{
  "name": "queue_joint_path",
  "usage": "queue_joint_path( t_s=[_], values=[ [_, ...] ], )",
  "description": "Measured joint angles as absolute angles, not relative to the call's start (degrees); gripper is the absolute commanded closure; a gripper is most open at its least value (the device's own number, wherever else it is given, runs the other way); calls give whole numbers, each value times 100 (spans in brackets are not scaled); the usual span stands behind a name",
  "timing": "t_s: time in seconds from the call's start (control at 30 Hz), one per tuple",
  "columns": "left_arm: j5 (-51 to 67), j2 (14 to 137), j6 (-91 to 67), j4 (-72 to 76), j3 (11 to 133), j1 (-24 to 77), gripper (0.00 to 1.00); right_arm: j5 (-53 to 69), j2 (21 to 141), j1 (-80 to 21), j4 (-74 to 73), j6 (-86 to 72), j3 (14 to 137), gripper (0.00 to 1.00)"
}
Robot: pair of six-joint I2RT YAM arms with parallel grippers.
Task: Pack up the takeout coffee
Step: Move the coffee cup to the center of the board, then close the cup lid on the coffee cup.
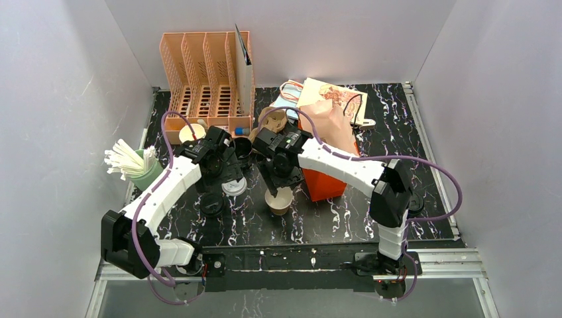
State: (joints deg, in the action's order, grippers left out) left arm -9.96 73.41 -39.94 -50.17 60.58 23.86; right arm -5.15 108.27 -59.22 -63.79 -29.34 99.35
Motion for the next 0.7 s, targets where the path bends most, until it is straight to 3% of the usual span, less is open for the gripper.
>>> queue_joint_path(
  t_s=[0.43,0.7],
  values=[
    [-1588,6954,-4958,-5887,5481,2327,2,-674,10416,-5922,-6104,-2397,10167,3],
    [-1496,6956,-5013,-5413,4956,2056,2,-740,10366,-5922,-6071,-2102,10180,2]
  ],
)
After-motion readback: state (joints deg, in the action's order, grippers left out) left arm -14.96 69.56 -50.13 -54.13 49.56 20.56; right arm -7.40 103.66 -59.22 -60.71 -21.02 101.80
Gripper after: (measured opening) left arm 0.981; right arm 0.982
